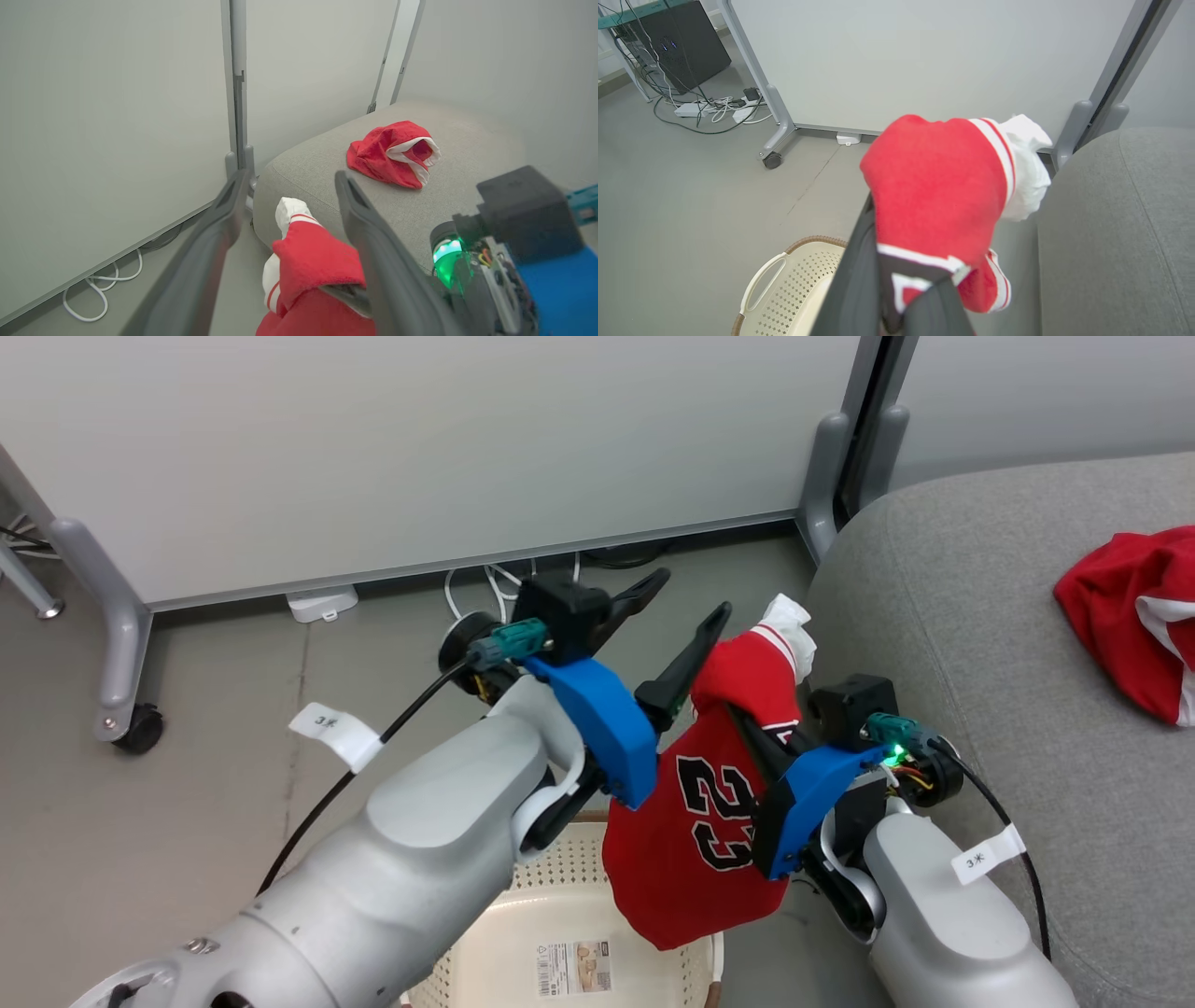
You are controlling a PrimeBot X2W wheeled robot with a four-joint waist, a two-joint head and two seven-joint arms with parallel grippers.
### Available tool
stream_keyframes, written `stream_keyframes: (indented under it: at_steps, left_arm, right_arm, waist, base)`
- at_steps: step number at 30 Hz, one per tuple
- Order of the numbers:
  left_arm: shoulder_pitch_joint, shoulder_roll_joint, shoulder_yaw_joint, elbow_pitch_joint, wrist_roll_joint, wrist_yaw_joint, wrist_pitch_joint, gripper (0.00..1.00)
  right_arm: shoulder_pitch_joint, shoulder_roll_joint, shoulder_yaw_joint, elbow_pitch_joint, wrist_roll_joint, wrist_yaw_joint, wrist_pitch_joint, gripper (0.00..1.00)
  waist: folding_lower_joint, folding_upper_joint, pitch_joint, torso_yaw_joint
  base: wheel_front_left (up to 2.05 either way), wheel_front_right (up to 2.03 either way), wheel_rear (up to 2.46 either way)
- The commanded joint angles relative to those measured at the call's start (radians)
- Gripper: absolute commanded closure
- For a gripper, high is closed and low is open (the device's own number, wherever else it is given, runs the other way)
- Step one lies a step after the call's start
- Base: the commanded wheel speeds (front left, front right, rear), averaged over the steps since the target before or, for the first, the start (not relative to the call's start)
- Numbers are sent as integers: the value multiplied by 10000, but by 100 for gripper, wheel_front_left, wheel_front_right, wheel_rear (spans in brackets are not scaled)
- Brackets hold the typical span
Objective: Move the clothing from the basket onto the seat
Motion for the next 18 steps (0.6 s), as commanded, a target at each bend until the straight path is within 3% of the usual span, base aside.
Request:
stream_keyframes:
  at_steps: [1, 6, 9, 18]
  left_arm:
    - [253, 218, 195, -115, 208, -44, -76, 0]
    - [1477, 994, 1851, -1380, 1618, 304, -78, 0]
    - [2431, 1372, 2759, -2190, 2474, 295, -81, 0]
    - [4762, 1715, 4847, -3633, 4187, 129, -82, 0]
  right_arm:
    - [-159, -5, -87, -143, -81, 5, -63, 100]
    - [-138, -5, -385, -596, -311, 5, -23, 100]
    - [7, -5, -581, -978, -394, 5, 44, 100]
    - [490, -3, -1137, -2292, -779, 5, 463, 100]
  waist:
    - [0, -1, 62, -70]
    - [0, -1, 224, -275]
    - [0, -1, 273, -436]
    - [0, -1, 377, -958]
  base:
    - [0, 0, 0]
    - [0, 0, 0]
    - [0, 0, 0]
    - [0, 0, 0]
